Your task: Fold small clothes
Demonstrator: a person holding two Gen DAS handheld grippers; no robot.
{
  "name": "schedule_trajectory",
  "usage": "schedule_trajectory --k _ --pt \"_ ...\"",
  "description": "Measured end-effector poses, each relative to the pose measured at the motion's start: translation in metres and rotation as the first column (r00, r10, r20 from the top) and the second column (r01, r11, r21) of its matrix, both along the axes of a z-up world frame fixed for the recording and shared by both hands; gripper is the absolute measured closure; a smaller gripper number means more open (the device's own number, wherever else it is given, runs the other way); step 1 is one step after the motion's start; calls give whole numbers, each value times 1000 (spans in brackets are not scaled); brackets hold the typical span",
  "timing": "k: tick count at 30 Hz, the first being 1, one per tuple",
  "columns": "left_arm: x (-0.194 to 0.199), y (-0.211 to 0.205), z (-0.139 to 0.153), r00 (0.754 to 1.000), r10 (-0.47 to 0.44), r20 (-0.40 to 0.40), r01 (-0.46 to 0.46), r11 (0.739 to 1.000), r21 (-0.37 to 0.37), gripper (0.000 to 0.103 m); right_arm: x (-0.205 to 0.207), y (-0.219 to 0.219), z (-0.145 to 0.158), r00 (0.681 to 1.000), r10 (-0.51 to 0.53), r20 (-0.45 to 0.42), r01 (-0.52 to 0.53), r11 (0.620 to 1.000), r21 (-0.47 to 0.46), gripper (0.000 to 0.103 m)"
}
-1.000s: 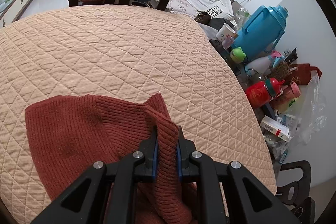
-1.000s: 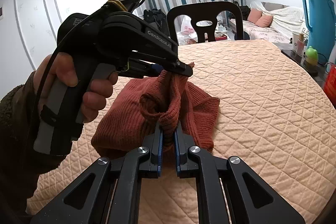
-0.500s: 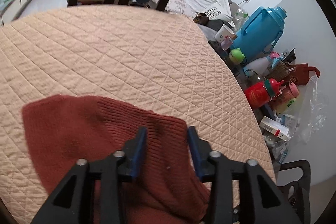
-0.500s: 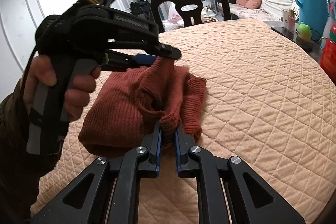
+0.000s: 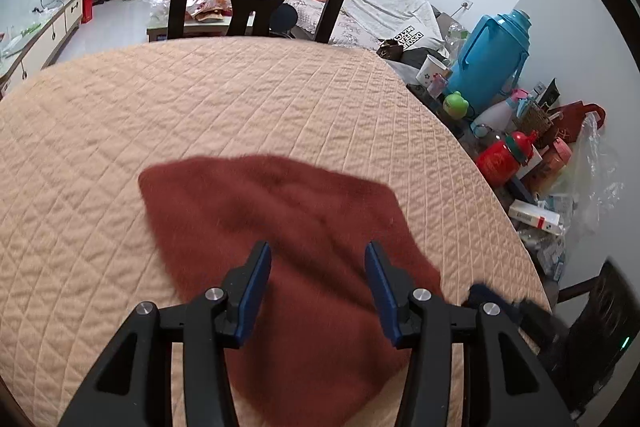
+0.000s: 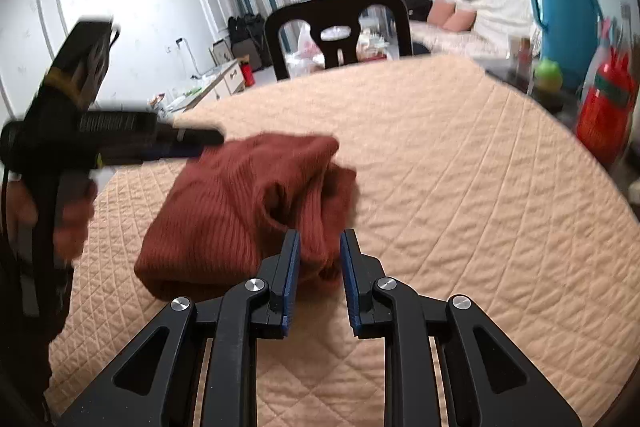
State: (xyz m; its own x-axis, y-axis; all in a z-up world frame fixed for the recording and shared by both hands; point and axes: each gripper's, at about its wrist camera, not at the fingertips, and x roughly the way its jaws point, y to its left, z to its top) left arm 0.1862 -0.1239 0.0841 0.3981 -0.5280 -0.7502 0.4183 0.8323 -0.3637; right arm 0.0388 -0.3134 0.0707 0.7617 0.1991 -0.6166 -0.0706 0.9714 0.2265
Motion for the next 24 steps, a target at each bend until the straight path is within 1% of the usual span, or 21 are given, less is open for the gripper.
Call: schedule_trajectory --k 1,4,6,8,11,13,15,17,20,24 --pt "-4 2 -2 1000 3 -1 -3 1000 6 51 1 1 5 1000 10 13 -10 1000 7 82" --pt "-17 3 -6 1000 -3 16 2 998 62 51 9 11 17 996 63 56 -64 998 11 82" --pt "-26 5 -9 1000 -14 21 13 998 65 51 18 18 22 992 110 69 -111 994 7 82" --pt "-31 9 -11 1000 -11 14 10 998 67 51 31 24 21 984 170 57 -171 985 11 82" --pt "-38 11 -10 999 -14 33 11 996 87 51 48 28 10 984 177 0 -177 984 -13 82" --pt "-41 12 -10 999 -27 39 23 995 97 51 53 30 4 984 178 -18 -179 983 -35 82" --pt "-43 12 -11 998 -29 46 24 994 106 51 54 34 -3 988 150 -32 -153 983 -105 82" --pt "-44 12 -12 998 -32 53 25 993 117 52 54 33 -10 991 126 -48 -132 980 -147 82" --pt "-49 10 -14 997 -34 72 24 990 137 52 57 27 -16 991 113 -70 -122 982 -145 82" --pt "-59 7 -17 993 -46 112 25 982 188 51 59 23 -18 991 103 -81 -114 984 -140 82"
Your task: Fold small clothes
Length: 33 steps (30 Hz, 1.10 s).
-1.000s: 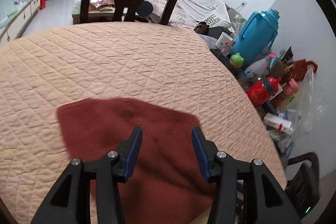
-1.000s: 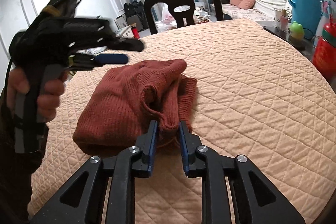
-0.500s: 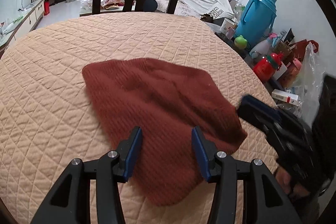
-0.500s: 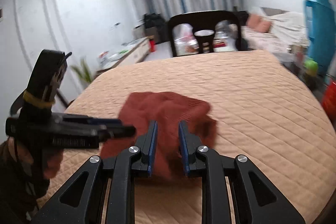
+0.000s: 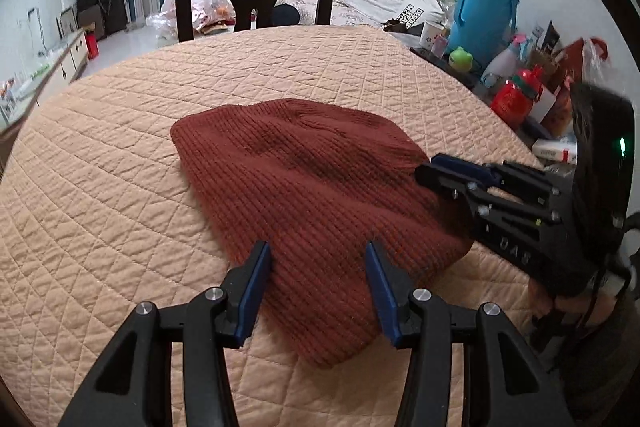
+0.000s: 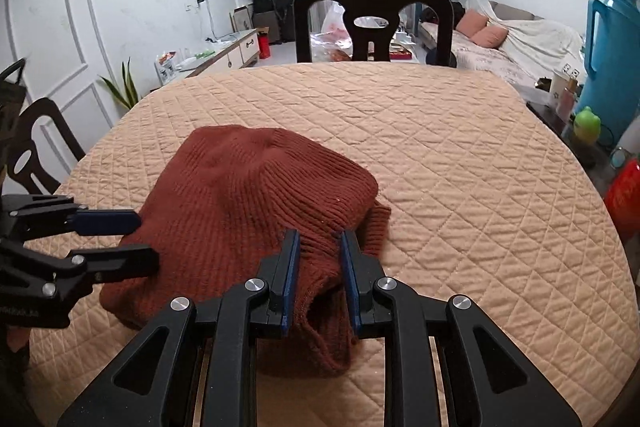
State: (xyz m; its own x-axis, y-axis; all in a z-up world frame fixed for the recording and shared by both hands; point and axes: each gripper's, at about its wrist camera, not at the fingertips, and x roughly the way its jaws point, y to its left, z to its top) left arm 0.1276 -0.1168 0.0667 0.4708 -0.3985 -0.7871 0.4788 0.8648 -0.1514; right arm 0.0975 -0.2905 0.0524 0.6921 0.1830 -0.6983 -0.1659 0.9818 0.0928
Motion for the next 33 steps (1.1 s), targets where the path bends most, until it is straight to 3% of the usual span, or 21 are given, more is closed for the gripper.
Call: schedule_trajectory --k 8,16,23,25,27,33 --pt "-13 -1 -7 998 -1 69 -4 997 80 44 3 -1 -5 1000 -5 -6 5 1000 5 82" --pt "-14 7 -13 998 13 67 -17 998 65 41 3 -6 -5 1000 -10 -13 11 999 32 76" --pt "-17 4 -14 996 9 92 -16 996 82 41 -16 -1 18 996 30 82 -33 999 38 74" --pt "-20 2 -14 994 1 108 -11 995 98 41 -22 2 19 994 62 95 -66 997 39 66" --pt "-23 0 -14 992 -6 125 -8 994 113 41 -23 7 14 993 92 78 -93 995 18 60" --pt "-26 1 -18 992 -11 129 -4 993 116 41 -11 5 -8 998 68 -5 -68 997 -23 60"
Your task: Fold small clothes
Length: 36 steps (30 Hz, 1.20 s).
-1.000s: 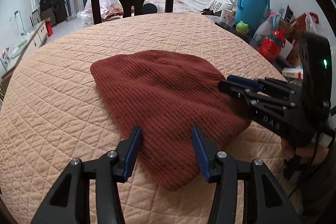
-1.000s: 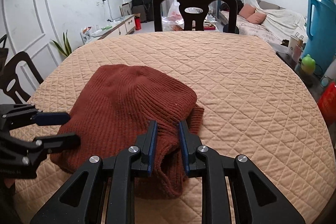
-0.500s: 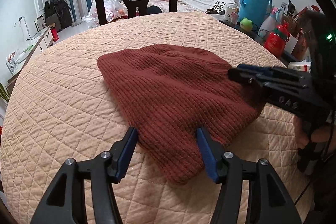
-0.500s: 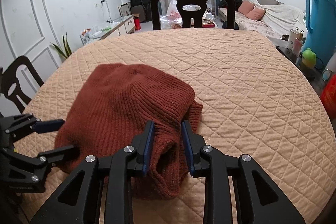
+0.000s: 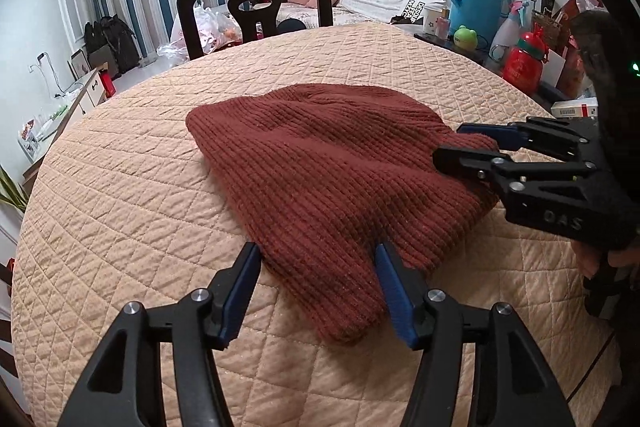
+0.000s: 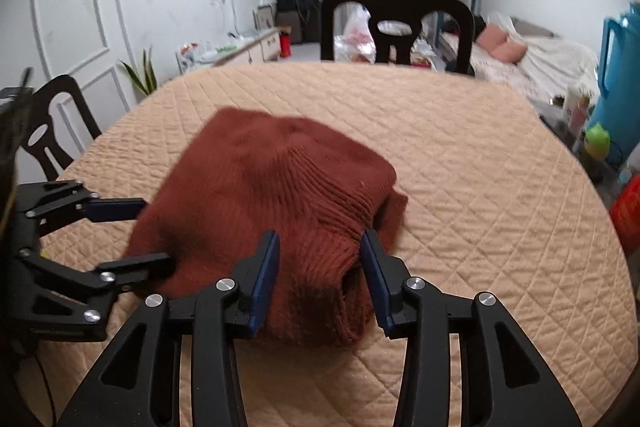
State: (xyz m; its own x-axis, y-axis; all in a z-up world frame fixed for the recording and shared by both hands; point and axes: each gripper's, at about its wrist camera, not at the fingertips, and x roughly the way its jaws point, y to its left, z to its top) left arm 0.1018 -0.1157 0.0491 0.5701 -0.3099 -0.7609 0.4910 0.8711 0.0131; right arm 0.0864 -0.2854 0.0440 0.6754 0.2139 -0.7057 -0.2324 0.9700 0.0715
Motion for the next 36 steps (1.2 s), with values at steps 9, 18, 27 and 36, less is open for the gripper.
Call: schedule_trajectory --k 9,18,27,36 --pt "4 7 -1 1000 -2 -15 1 1000 -24 36 12 -18 -9 995 -9 -95 20 993 116 52" --pt "13 25 13 999 11 -37 -16 992 -122 23 6 -26 4 998 -1 -62 12 982 190 52" --pt "48 50 15 984 18 -178 -79 936 -343 15 28 -40 1 993 3 -119 32 956 290 34" --pt "76 42 -11 948 -5 -318 -131 906 -403 15 54 -51 -19 972 21 -233 79 908 411 30"
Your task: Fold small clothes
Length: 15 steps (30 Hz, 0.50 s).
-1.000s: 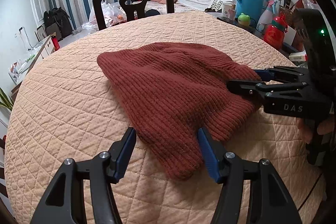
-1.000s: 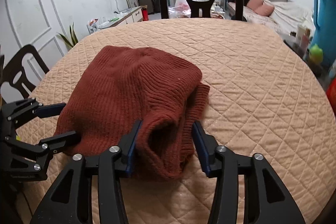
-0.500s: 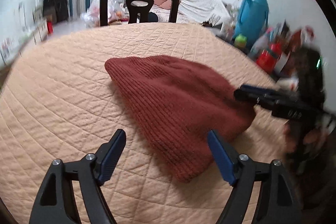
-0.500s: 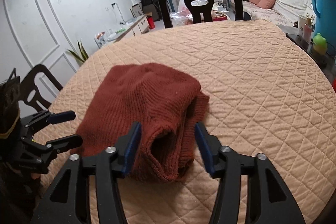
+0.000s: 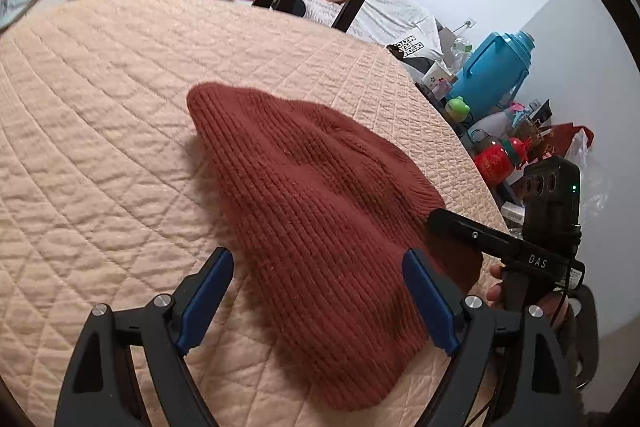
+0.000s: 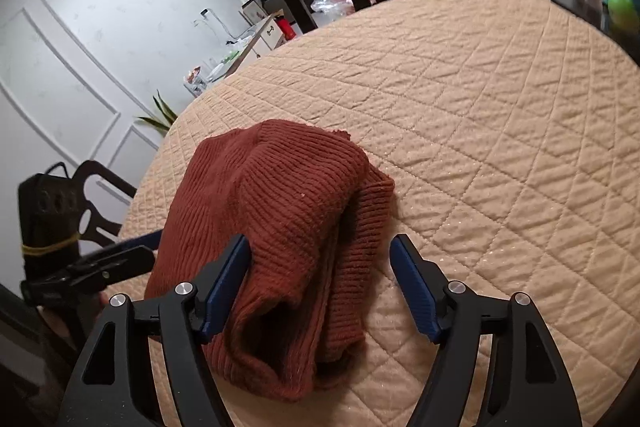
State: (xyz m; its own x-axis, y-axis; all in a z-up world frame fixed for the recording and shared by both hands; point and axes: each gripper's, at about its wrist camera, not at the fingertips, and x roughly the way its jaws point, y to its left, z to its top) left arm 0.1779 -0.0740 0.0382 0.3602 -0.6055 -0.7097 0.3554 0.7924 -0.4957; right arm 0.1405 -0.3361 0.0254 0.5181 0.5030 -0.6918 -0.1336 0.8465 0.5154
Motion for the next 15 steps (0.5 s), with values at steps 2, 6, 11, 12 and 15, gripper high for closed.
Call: schedule_trajectory --k 2,6,11,12,15 --pt "1 -3 -2 1000 -5 -2 5 1000 3 15 4 -1 -3 1000 17 -19 -16 999 30 30" --pt "6 -3 -8 999 -8 -48 6 999 -39 15 9 1 -7 999 33 -39 -31 998 56 30" --pt "10 -1 -14 996 13 -83 -18 998 -63 15 9 -1 -6 998 37 -48 -33 996 81 30" --pt "10 -1 -14 996 18 -85 -24 997 -68 15 9 -1 -6 998 36 -47 -32 996 87 30" --pt "11 -2 -14 996 25 -88 -31 997 -65 16 8 -1 -6 998 37 -43 -33 996 78 31"
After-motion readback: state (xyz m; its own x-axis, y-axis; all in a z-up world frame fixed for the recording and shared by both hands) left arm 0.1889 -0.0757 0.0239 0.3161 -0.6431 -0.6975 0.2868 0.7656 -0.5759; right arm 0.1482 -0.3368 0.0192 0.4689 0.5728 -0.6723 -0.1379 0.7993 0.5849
